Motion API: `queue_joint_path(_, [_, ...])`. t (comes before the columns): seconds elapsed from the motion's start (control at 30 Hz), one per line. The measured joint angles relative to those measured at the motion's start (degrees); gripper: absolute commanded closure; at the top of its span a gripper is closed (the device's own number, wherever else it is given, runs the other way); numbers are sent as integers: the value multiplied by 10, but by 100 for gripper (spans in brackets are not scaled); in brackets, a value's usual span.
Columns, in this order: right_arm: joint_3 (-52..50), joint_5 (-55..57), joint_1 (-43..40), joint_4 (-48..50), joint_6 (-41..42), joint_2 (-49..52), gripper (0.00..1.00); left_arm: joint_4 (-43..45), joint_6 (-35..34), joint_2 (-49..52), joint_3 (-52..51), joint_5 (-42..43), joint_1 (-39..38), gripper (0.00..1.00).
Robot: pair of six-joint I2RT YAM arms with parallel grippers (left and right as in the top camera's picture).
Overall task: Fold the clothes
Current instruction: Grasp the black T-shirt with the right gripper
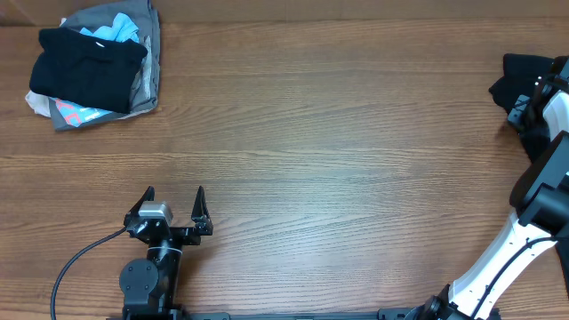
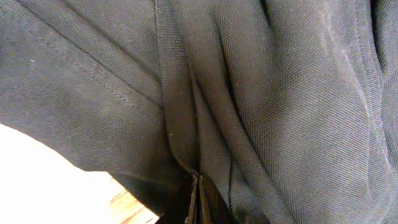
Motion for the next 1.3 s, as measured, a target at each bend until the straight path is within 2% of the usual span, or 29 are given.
queue_joint_path(0.23, [13, -37, 17, -10, 12, -1, 96, 0, 0, 0, 0, 0, 0, 0])
queue_joint_path(0.27, [13, -41, 20, -13, 13, -2, 93, 0, 0, 0, 0, 0, 0, 0])
queue_joint_path(0.3, [13, -40, 22, -15, 13, -3, 82, 0, 0, 0, 0, 0, 0, 0])
queue_joint_path(0.33, [13, -33, 24, -21, 17, -4, 81, 0, 0, 0, 0, 0, 0, 0])
queue_joint_path(0.43, [13, -9, 29, -30, 16, -7, 82, 0, 0, 0, 0, 0, 0, 0])
queue_joint_path(0.5, [13, 1, 27, -34, 15, -7, 96, 0, 0, 0, 0, 0, 0, 0])
queue_joint_path(0.53, [13, 3, 25, -35, 17, -7, 96, 0, 0, 0, 0, 0, 0, 0])
queue_joint_path(0.57, [13, 2, 21, -34, 20, -7, 94, 0, 0, 0, 0, 0, 0, 0])
queue_joint_path(0.6, [13, 2, 17, -34, 20, -7, 74, 0, 0, 0, 0, 0, 0, 0])
queue_joint_path(0.63, [13, 0, 12, -34, 24, -7, 60, 0, 0, 0, 0, 0, 0, 0])
queue_joint_path(0.77, [13, -8, -4, -31, 20, -7, 60, 0, 0, 0, 0, 0, 0, 0])
queue_joint_path(0.93, [13, -18, -9, -29, 20, -7, 57, 0, 0, 0, 0, 0, 0, 0])
queue_joint_path(1.0, [13, -26, -9, -28, 20, -7, 57, 0, 0, 0, 0, 0, 0, 1])
queue_joint_path(1.03, [13, -29, -9, -27, 20, -7, 60, 0, 0, 0, 0, 0, 0, 0])
queue_joint_path(1.1, [13, -33, -9, -27, 19, -7, 76, 0, 0, 0, 0, 0, 0, 0])
queue_joint_path(1.2, [13, -37, -9, -26, 17, -7, 92, 0, 0, 0, 0, 0, 0, 0])
queue_joint_path(1.23, [13, -38, -9, -26, 20, -7, 96, 0, 0, 0, 0, 0, 0, 0])
queue_joint_path(1.3, [13, -39, -9, -27, 19, -7, 96, 0, 0, 0, 0, 0, 0, 0])
